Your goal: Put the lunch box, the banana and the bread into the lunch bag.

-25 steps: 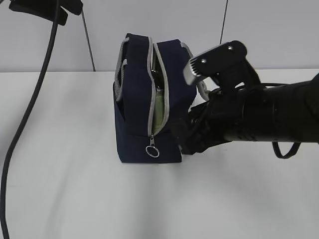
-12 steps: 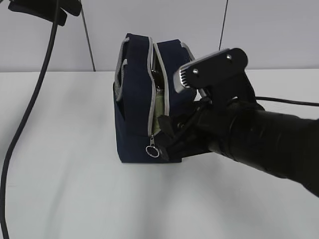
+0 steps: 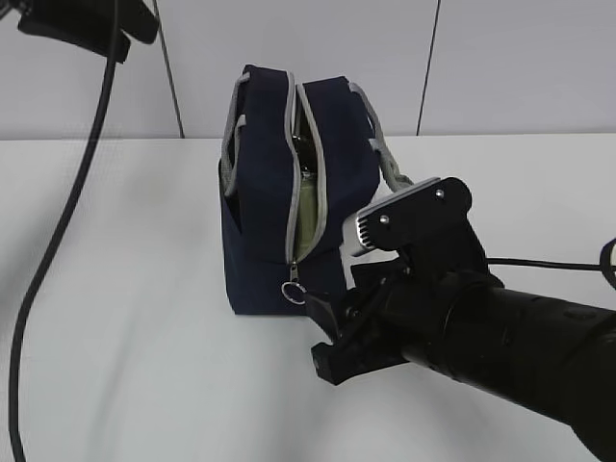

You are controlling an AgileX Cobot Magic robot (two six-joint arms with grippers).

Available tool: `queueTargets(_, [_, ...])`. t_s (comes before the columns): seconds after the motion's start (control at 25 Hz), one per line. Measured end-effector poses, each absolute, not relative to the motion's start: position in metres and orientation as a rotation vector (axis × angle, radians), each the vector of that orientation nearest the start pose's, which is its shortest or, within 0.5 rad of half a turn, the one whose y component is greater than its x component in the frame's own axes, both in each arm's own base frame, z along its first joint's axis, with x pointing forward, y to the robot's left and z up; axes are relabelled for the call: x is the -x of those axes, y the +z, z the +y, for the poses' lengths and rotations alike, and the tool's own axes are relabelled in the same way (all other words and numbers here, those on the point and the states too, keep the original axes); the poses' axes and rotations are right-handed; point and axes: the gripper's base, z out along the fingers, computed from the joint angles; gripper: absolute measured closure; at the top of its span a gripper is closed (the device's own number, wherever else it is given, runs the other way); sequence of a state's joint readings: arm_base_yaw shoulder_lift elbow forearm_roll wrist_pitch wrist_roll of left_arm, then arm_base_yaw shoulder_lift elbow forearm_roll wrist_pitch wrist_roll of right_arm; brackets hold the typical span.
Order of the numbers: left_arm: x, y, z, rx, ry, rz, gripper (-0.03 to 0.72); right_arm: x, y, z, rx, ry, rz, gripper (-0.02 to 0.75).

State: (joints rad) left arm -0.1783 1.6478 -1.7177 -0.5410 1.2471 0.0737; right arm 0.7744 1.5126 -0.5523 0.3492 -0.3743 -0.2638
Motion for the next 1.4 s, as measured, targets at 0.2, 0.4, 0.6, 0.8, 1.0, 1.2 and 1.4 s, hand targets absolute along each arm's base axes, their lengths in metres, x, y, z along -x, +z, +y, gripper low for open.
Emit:
queueTargets(0.2, [-0.32,0.36,-0.103,-0.257,-0.777,2.698,0.4,-0.208,0.173,0.189,0.692,0.386,2.031,0.339])
queueTargets(0.4, [-0.307,0.338,-0.101,-0.272,-0.779,2.77,0.4,-0.212,0.157,0.193,0.72,0.378,2.049,0.405])
queueTargets(0.6, [-0.3,0.335,-0.1,-0.294,-0.785,2.77,0.4,-0.228,0.152,0.181,0.679,0.337,2.024,0.417])
queueTargets(0.8, [-0.299,0.336,-0.1,-0.296,-0.79,2.76,0.405,-0.247,0.15,0.159,0.614,0.333,2.026,0.418])
queueTargets(1.0, [-0.299,0.335,-0.1,-0.296,-0.793,2.759,0.407,-0.247,0.152,0.16,0.71,0.45,1.971,0.418])
queueTargets(1.2, [-0.299,0.335,-0.1,-0.297,-0.793,2.759,0.409,-0.244,0.152,0.163,0.769,0.477,1.958,0.418])
queueTargets(1.4, [-0.299,0.335,-0.1,-0.297,-0.793,2.759,0.409,-0.244,0.152,0.163,0.741,0.495,1.972,0.418])
